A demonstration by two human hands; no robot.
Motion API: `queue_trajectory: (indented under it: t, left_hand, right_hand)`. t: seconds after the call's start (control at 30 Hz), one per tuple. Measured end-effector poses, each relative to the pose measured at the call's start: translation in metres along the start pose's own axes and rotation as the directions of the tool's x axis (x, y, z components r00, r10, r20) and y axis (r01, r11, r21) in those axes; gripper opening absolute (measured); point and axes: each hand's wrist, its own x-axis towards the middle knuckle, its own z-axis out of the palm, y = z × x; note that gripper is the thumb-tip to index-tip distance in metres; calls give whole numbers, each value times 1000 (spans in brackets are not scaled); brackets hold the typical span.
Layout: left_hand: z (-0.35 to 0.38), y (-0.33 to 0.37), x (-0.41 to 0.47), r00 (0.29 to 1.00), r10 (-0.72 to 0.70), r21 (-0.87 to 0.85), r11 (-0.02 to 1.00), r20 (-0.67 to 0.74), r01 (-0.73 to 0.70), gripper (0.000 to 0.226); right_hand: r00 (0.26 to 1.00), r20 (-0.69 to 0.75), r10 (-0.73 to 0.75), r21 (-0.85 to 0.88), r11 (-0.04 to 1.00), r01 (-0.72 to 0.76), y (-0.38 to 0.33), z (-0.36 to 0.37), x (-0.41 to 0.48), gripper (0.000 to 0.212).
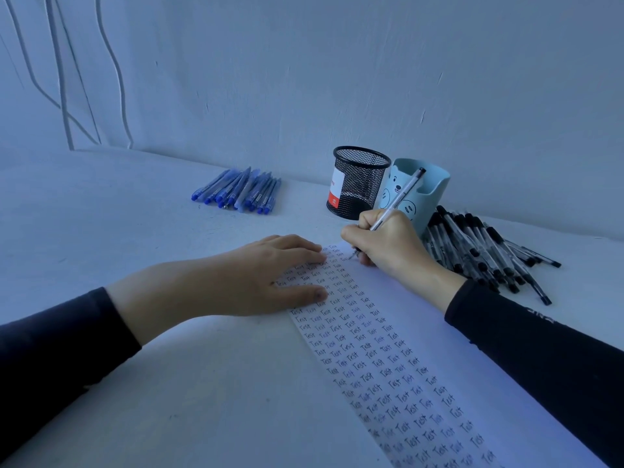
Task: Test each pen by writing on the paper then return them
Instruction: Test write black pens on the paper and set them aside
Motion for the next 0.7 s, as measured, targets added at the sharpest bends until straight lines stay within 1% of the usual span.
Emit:
queue_trajectory:
  t: [0.17, 0.23, 0.3, 0.4, 0.47, 0.5, 0.6, 0.63, 0.7]
  left_hand:
    - [0, 0, 1, 1000, 1, 16, 1000, 13, -1, 80]
    - [0, 0, 1, 1000, 1, 13, 1000, 9, -1, 82]
    - [1, -2, 0, 1000, 4, 9, 1000, 6, -5, 83]
    - [2, -7, 0, 999, 34, 21, 999, -22, -33, 82]
    - [3, -8, -1, 999, 41, 29, 999, -26, -41, 86]
    - [3, -7, -2, 999, 36, 33, 999, -21, -35, 87]
    - [3, -5, -3, 999, 33, 52, 998, -30, -32, 90]
    - [3, -5, -2, 998, 42, 65, 997, -42, -39, 91]
    - [4, -8, -1, 998, 47, 72, 996, -52, -43, 96]
  right_hand:
    - [1000, 6, -13, -2, 1000, 13, 3, 1, 1, 34]
    - [1000, 9, 7, 39, 999, -7, 3, 1, 2, 33]
    - [999, 28, 16, 116, 993, -19, 2, 0, 2, 33]
    - [998, 57, -35, 168, 985, 25, -5, -5, -2, 35]
    - [995, 83, -49, 179, 983, 33, -13, -13, -4, 30]
    - [994, 101, -32, 181, 983, 14, -16, -17, -5, 31]
    - [992, 114, 62, 216, 973, -86, -22, -33, -4, 48]
    - [992, 103, 76, 228, 969, -98, -22, -40, -6, 50]
    - [993, 89, 83, 194, 976, -99, -21, -52, -11, 50]
